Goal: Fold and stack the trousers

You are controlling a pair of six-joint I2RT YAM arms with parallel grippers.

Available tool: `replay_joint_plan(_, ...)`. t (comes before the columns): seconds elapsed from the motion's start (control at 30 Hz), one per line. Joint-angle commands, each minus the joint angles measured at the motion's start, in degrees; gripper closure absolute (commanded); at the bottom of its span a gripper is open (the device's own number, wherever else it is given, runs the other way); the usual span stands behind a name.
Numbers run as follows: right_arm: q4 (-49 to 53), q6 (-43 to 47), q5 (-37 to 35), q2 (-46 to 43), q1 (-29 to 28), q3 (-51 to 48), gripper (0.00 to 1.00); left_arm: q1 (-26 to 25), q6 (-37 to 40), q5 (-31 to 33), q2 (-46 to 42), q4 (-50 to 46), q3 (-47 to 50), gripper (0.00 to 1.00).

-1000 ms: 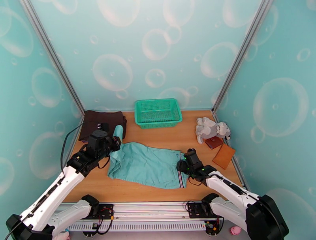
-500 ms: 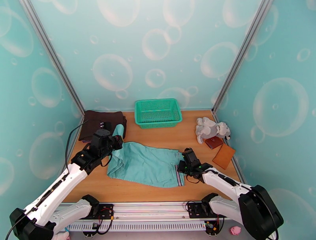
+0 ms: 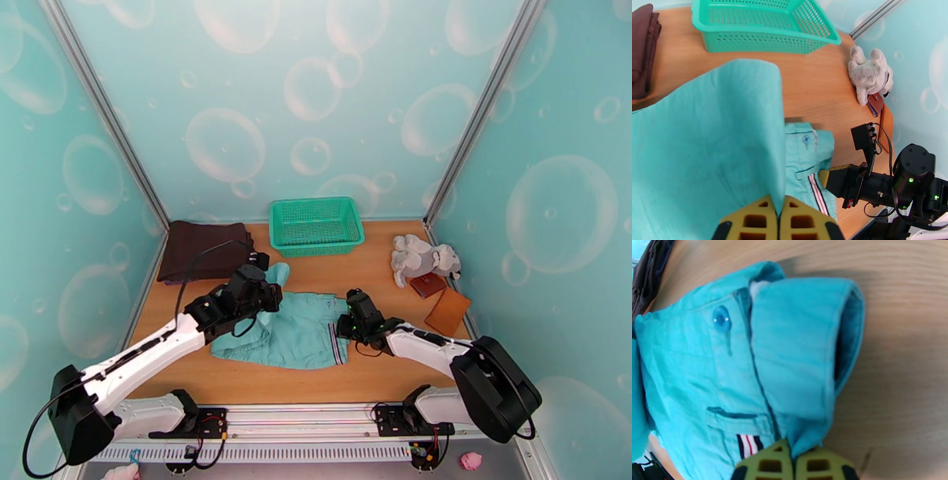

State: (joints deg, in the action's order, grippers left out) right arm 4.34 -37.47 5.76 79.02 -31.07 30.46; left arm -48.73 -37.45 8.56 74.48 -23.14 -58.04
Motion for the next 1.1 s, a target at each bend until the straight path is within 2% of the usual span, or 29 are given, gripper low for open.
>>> replay_joint_plan(0.0,-4.89,-0.08,3.02,0.88,-0.81,1.69,1.00,-5.09,-5.76,6.88,3.64,6.54,-3.06,1.00)
replay_joint_plan(0.17,-5.91,-0.06,3.10,0.18,-0.58,0.48,1.00,-8.52,-9.90,10.47,13.52,7.88,-6.32,1.00)
replay_joint_plan(0.4,-7.78,-1.01,3.29,0.23,-0.89,-0.51,1.00,-12.41,-15.38,14.11,25.14,15.33,-10.75,1.00)
replay_joint_plan(0.5,-7.89,-1.09,2.98,0.51,-0.66,-0.75,1.00,-12.62,-16.99,10.36,27.73,20.06,-10.08,1.00)
replay_joint_plan(0.63,-7.39,-1.63,2.32,0.34,0.61,-1.16,1.00,-13.56,-18.15,8.21,25.53,28.78,-5.77,1.00)
replay_joint_plan(0.7,-7.90,-1.64,2.63,0.21,1.17,-1.59,1.00,-13.03,-18.09,8.52,26.50,27.05,-7.08,0.74)
replay_joint_plan(0.77,-8.15,-1.70,3.01,-0.34,1.76,-1.87,1.00,-12.32,-17.82,6.38,27.01,28.86,-6.07,0.70)
replay_joint_plan(0.8,-8.22,-1.80,3.35,-0.72,2.21,-1.99,1.00,-11.83,-18.03,5.03,26.59,31.22,-4.36,0.64)
replay_joint_plan(0.83,-7.31,-1.90,3.29,-1.60,2.90,-2.07,0.91,-10.91,-18.29,3.18,25.43,33.70,-2.05,0.39)
replay_joint_plan(0.87,-5.72,-1.63,2.37,-3.10,3.63,-1.86,0.81,-10.03,-17.53,1.94,23.43,36.07,0.41,0.01)
replay_joint_plan(0.93,-1.71,-1.07,-2.21,-7.70,3.89,-1.78,0.72,-9.07,-16.26,4.72,17.99,37.11,4.87,0.01)
replay_joint_plan(1.0,4.24,-0.68,-7.54,-13.49,4.31,-0.84,0.68,-7.82,-12.64,7.41,10.56,37.24,9.11,0.01)
replay_joint_plan(1.07,9.38,-0.30,-11.55,-18.44,4.53,0.72,0.66,-5.56,-7.76,5.85,4.55,36.82,12.50,0.01)
